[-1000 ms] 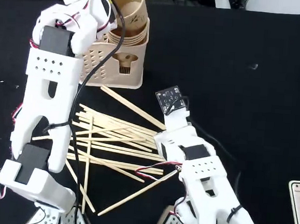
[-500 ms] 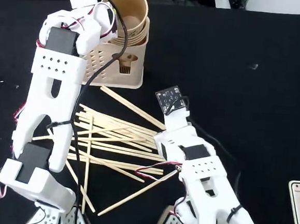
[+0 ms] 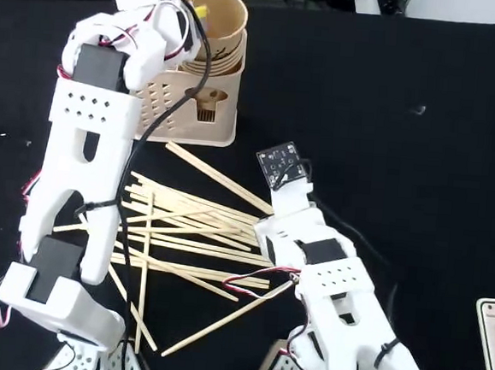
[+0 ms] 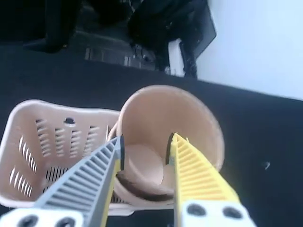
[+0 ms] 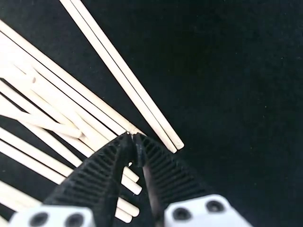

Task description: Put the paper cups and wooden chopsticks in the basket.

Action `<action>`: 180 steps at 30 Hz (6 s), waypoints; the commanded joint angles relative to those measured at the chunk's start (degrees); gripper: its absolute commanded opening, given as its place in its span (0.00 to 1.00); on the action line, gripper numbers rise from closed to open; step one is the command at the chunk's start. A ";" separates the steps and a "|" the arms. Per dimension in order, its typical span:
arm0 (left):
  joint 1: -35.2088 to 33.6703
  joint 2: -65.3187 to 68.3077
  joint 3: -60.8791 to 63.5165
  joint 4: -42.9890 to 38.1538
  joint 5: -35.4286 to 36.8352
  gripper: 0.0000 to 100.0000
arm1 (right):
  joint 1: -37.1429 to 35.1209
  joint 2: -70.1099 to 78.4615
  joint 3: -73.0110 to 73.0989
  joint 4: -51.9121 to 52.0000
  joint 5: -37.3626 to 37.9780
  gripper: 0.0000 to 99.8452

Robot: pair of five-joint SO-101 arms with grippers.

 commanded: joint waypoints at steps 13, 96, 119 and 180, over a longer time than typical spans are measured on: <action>1.10 -2.20 2.59 -0.44 0.35 0.18 | 0.70 -2.15 -0.22 -1.32 -0.18 0.01; -20.97 -31.03 88.92 -18.99 6.77 0.08 | 0.62 -1.98 -0.22 -1.32 -0.09 0.02; -21.14 -31.03 76.35 -18.73 5.89 0.04 | 0.70 -1.98 -0.22 -1.32 -0.09 0.02; -20.53 -56.53 109.32 -20.04 -2.37 0.15 | 0.62 -1.89 -0.22 -1.32 -0.09 0.02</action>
